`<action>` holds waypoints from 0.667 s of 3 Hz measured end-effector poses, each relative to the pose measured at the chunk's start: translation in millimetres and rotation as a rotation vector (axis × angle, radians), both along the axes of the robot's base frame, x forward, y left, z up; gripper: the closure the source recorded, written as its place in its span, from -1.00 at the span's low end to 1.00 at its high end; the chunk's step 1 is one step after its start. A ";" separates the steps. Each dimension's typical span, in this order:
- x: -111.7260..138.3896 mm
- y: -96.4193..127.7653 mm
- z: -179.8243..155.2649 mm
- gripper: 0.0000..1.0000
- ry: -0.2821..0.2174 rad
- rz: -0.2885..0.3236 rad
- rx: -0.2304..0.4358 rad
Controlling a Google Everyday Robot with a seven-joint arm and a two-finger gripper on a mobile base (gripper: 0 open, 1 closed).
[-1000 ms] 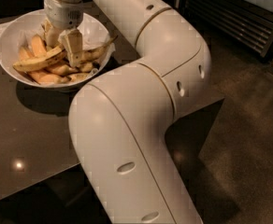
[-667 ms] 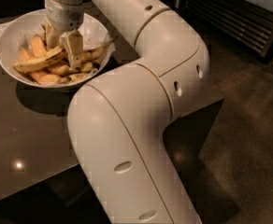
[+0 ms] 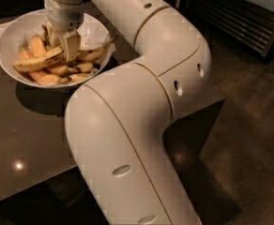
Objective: Pick banana from white bowl
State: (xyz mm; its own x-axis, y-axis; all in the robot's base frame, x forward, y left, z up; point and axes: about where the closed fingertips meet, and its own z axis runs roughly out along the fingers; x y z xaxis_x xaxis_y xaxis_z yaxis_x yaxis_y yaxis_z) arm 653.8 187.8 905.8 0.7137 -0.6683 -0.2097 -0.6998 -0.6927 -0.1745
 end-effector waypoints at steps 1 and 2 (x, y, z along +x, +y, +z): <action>0.0 0.0 0.0 0.92 0.000 0.000 0.000; 0.0 0.0 0.0 1.00 0.000 0.000 0.000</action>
Offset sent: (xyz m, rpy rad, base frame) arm 0.0000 0.0000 0.0000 0.0000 0.0000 0.0000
